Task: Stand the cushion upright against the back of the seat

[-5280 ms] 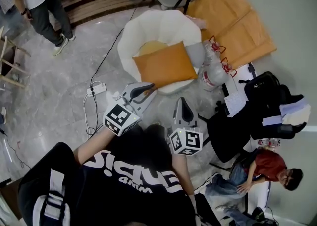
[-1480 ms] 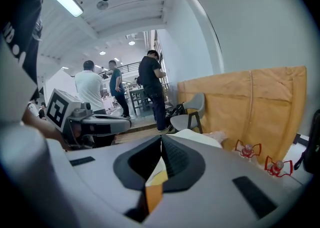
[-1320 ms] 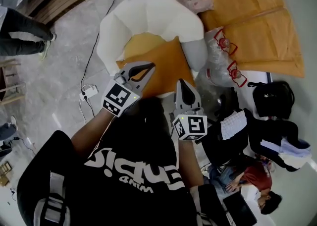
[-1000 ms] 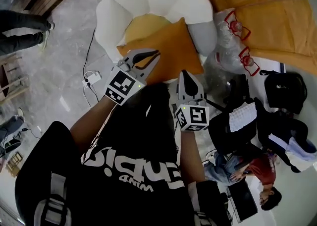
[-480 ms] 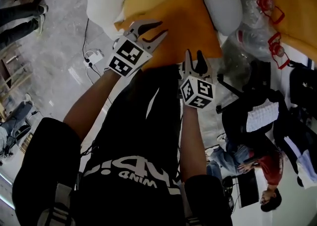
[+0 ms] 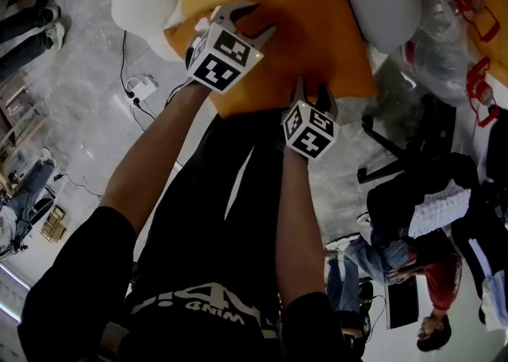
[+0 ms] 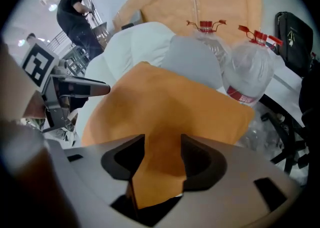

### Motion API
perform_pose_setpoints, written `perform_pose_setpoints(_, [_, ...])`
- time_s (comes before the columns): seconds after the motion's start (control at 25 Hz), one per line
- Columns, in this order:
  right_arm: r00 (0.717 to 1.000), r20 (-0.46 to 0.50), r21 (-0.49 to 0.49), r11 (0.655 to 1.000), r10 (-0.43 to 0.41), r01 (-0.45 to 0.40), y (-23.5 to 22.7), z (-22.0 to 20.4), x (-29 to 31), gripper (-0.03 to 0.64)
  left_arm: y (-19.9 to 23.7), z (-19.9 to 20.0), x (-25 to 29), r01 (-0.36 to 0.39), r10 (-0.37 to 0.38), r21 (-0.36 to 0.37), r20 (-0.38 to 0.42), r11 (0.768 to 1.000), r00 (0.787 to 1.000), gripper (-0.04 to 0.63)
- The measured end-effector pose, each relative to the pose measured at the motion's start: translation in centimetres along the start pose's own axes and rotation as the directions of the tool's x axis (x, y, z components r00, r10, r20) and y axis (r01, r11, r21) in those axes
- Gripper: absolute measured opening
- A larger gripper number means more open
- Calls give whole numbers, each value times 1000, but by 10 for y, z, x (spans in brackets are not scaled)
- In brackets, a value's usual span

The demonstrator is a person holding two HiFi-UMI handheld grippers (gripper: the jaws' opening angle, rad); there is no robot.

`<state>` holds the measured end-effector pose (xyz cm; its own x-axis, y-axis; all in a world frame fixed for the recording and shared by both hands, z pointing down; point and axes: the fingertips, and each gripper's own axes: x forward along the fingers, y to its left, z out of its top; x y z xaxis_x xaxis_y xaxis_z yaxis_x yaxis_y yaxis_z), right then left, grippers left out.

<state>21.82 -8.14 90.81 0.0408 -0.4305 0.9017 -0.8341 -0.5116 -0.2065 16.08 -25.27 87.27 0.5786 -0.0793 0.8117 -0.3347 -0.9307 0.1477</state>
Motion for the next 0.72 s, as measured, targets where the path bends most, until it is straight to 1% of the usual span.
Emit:
perform_pose_setpoints(0.12, [1000,-15,-13,1000,-6,6,-6,-3,17,212,3,-12,25,-5,4,-11,-29,1000,1000,198])
perform_pose_setpoints(0.44, [1000,-11,4,1000,-20,20,-13,-4,32,212,5,-18,46,-58,58,21,-29,998,998,198])
perform_pose_setpoints(0.64, [999,-43,5,1000,-6,6,-16,-6,41,211,8,-24,57,-54,52,-23,-88,998,995,198])
perform_pose_setpoints(0.72, [999,-53,9,1000,-7,7,-19,-5,45,200,9,-24,61,-44,40,-39,-115,998,993,171])
